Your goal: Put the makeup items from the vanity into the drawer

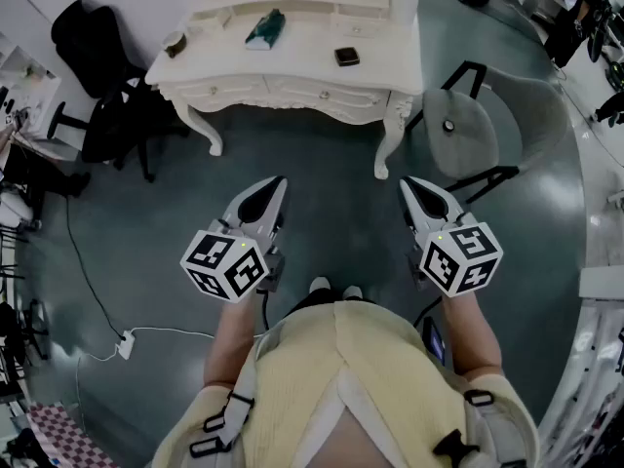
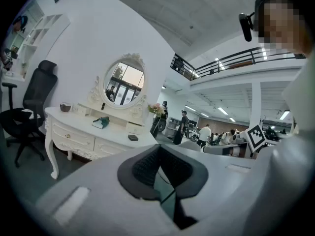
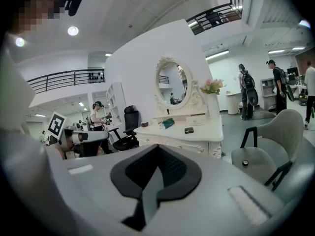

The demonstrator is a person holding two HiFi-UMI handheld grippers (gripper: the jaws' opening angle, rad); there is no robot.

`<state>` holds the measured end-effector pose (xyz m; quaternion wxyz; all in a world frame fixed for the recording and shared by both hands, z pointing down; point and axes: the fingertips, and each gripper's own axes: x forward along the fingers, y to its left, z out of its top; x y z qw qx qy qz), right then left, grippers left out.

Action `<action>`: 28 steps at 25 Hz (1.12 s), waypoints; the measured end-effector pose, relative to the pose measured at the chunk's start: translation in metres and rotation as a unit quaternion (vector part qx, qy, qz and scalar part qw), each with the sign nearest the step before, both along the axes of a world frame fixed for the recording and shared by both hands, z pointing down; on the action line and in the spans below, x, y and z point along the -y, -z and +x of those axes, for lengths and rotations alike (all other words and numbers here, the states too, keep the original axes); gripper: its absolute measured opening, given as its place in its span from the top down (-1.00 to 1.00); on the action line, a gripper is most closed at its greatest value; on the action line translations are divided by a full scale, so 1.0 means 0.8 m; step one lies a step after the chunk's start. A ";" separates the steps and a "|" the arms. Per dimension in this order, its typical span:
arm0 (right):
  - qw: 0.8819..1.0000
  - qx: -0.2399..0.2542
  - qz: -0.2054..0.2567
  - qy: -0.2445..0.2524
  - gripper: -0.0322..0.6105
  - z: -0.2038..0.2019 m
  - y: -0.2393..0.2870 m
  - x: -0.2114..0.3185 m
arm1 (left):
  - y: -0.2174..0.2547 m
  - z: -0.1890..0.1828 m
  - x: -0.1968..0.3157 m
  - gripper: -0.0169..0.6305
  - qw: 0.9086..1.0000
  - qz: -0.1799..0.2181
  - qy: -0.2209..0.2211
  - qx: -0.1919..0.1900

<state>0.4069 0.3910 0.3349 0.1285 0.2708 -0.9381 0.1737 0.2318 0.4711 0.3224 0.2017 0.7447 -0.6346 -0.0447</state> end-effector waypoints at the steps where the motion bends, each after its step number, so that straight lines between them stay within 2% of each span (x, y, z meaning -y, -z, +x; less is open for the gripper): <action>1: 1.000 0.001 -0.001 -0.002 0.89 0.001 0.000 0.002 | -0.001 0.002 0.001 0.95 1.000 -0.001 -0.002 0.008; 5: 1.000 0.014 -0.005 -0.003 0.89 0.002 0.001 0.006 | -0.003 0.011 0.005 0.96 0.999 -0.002 -0.011 0.038; 9: 1.000 0.019 -0.008 0.003 0.89 0.003 -0.004 0.007 | -0.007 0.020 0.006 0.96 0.999 0.003 -0.012 0.047; 14: 1.000 0.017 -0.017 0.015 0.89 0.007 -0.012 0.007 | -0.014 0.031 0.004 0.95 0.998 -0.010 -0.015 0.058; 23: 0.999 0.004 -0.025 0.040 0.89 0.013 -0.029 -0.003 | -0.033 0.032 -0.013 0.95 0.996 -0.030 0.027 0.078; 28: 0.998 -0.001 -0.023 0.055 0.82 -0.001 -0.035 -0.005 | -0.039 0.016 -0.016 0.95 0.994 -0.037 0.050 0.092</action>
